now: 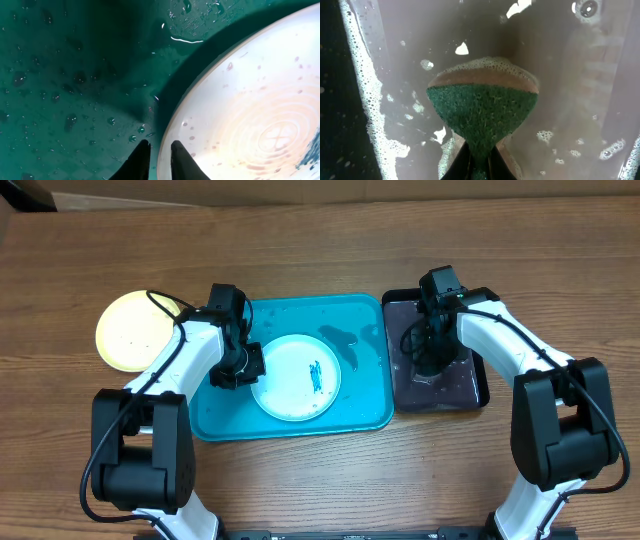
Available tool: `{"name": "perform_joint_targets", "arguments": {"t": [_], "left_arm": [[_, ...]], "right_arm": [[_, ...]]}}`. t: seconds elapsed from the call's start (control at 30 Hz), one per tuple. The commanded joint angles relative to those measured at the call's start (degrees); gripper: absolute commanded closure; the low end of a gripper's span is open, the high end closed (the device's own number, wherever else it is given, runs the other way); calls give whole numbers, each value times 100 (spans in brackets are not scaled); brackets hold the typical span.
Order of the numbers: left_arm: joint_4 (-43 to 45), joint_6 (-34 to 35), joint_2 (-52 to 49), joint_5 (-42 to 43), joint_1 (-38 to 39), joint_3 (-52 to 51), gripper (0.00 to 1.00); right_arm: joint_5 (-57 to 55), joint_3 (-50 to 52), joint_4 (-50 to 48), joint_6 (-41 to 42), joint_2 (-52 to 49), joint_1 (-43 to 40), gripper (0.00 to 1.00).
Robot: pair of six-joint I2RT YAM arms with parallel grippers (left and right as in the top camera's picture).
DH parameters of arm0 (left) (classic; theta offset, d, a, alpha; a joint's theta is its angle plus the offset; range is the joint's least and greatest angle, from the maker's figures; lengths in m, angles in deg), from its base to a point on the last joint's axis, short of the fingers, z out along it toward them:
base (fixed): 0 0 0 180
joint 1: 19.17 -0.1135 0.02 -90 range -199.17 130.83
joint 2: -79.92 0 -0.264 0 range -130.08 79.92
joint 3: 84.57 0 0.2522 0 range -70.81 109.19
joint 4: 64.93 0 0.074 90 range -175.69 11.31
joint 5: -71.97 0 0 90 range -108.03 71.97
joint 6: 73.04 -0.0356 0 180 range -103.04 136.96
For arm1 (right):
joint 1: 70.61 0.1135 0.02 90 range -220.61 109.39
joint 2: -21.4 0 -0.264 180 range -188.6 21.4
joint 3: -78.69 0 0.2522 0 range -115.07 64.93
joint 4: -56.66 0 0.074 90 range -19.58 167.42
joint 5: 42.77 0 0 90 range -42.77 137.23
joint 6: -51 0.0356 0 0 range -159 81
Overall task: Clean dirty plates on tray and stack at the side
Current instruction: 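Grasp the green sponge with the right gripper and dip it in the water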
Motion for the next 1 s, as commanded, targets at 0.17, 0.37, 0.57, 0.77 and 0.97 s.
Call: {"name": "perform_joint_targets", "arguments": {"t": [0.17,0.37,0.57,0.77,0.97], "left_arm": [[66,-2,-61,-46,42,-55,87],[136,-2,-61,-44,42,-125,87],[131,-2,-61,-44,42,-155,90],[133,-2,-61,-42,42,-214,91],[151,0,-61,-35,42,-219,88]], "right_arm": [[-37,39,-31,11,15,11,96],[-37,39,-31,11,15,11,96],[-37,39,-28,11,15,11,96],[-37,39,-28,11,15,11,96],[-37,39,-28,11,15,11,96]]}}
